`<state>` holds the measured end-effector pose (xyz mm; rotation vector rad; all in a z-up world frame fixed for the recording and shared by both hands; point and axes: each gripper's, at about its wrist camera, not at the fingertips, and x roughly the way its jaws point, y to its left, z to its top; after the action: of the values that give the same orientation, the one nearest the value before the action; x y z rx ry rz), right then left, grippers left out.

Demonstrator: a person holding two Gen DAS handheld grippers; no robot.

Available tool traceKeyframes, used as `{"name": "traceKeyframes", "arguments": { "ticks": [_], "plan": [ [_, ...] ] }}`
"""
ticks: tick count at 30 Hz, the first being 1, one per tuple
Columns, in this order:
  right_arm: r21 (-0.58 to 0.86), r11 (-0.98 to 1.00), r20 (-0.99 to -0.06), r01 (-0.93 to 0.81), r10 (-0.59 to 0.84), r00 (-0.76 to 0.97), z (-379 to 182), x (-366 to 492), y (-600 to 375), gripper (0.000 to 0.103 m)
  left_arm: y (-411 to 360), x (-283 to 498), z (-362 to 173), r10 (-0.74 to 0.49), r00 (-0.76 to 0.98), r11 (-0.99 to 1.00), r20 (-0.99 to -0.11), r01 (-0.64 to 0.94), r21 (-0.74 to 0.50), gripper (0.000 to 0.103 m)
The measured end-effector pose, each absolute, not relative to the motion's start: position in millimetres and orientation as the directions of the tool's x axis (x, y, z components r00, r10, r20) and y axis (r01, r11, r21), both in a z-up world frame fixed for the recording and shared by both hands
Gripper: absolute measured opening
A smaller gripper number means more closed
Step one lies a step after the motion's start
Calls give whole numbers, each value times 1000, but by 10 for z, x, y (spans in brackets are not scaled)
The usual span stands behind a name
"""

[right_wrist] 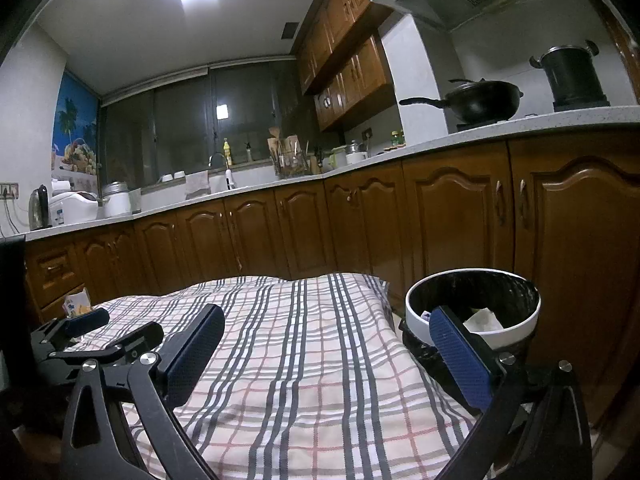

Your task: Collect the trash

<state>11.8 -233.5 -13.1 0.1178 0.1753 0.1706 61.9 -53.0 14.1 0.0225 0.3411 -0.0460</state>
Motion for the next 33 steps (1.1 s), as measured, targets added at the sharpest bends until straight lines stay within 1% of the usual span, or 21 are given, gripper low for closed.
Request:
{"name": "traceKeyframes", "arguments": {
  "ticks": [33],
  "plan": [
    [136, 977, -168, -163, 184, 968, -146, 107, -2334, 103, -557, 622, 129, -42, 940, 999, -339, 49, 13, 103]
  ]
}}
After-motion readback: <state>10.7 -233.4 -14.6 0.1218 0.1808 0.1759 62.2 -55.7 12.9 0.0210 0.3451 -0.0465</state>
